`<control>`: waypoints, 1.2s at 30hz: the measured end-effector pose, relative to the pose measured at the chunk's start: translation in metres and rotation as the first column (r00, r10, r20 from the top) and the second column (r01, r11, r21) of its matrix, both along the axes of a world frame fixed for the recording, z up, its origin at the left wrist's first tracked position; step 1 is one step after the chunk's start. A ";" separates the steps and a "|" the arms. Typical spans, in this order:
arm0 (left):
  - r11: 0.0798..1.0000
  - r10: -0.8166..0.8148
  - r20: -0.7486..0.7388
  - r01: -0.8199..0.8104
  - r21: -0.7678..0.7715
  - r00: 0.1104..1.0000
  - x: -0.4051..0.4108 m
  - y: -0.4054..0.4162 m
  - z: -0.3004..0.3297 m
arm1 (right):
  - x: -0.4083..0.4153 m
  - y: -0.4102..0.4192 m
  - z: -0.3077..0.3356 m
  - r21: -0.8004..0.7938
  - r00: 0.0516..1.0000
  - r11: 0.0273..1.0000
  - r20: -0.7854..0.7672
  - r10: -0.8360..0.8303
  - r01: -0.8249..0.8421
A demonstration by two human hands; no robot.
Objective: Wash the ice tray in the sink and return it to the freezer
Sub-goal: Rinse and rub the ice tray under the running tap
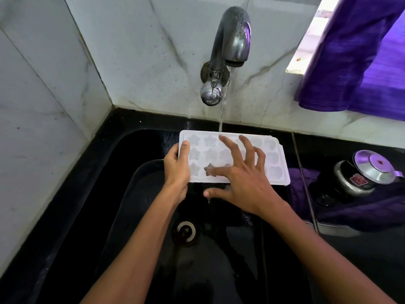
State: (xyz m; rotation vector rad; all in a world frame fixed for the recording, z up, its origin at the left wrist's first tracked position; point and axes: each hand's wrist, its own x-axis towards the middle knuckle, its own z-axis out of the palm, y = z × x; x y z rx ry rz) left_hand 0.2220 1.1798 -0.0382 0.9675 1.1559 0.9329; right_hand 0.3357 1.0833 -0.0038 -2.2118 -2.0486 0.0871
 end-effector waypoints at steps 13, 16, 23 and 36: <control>0.999 -0.022 0.027 0.024 -0.049 0.999 0.001 -0.005 0.004 | -0.002 0.004 -0.001 0.062 0.998 0.998 0.058 -0.035 0.031; 0.998 -0.025 0.027 0.026 -0.052 0.999 0.000 -0.009 0.002 | -0.003 0.003 0.001 0.062 0.999 0.998 0.041 -0.022 0.019; 0.995 -0.027 0.080 0.035 -0.089 0.996 0.000 -0.013 0.005 | 0.001 0.000 0.011 -0.084 1.000 0.996 0.024 -0.010 0.012; 0.984 -0.077 0.112 0.093 -0.150 0.991 0.007 -0.026 0.007 | 0.006 0.029 0.028 0.042 0.990 0.994 -0.104 -0.099 0.104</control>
